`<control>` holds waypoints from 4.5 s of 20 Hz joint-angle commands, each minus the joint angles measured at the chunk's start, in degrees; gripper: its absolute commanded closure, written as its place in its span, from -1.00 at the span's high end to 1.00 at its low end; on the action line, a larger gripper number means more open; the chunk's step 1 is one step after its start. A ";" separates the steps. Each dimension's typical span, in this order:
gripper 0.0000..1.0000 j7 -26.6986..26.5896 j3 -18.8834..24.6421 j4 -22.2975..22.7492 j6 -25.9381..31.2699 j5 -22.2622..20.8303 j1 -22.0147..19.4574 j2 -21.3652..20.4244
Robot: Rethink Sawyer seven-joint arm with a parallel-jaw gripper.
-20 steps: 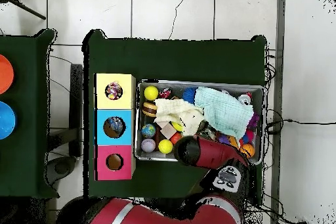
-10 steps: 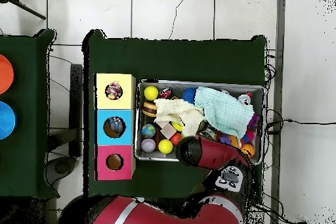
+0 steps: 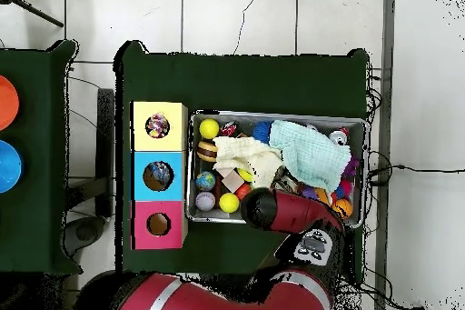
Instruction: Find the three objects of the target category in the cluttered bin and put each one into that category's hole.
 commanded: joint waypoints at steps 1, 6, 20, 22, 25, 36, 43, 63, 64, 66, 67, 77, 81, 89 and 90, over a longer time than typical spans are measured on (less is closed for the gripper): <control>1.00 9.38 0.72 -3.21 12.17 3.04 2.82 5.43; 1.00 10.26 -0.09 -4.41 13.96 3.86 4.39 5.85; 1.00 9.84 0.62 -7.42 7.83 5.48 2.78 11.22; 1.00 9.49 1.19 -7.24 7.12 5.61 2.15 11.10; 1.00 8.95 1.18 -7.09 6.65 5.29 2.07 10.50; -1.00 5.04 1.92 -8.22 6.91 2.91 1.78 8.68; -1.00 5.11 1.38 -8.57 5.32 2.28 2.19 8.58; -1.00 2.88 -1.59 -1.21 17.71 1.33 6.54 -8.25; -1.00 2.93 -1.56 -1.15 17.57 1.20 6.58 -8.27; -1.00 3.08 -1.21 -1.40 16.62 1.05 6.39 -8.03; -1.00 3.35 -1.13 -1.78 16.18 1.02 6.37 -7.52; -1.00 0.57 7.89 1.18 12.40 4.03 1.20 -10.31; -1.00 -0.93 13.12 4.18 13.56 5.73 -1.42 -14.39; -1.00 1.38 16.09 4.03 14.82 5.20 -1.46 -17.52; -1.00 1.90 15.90 3.74 15.10 5.04 -1.13 -17.56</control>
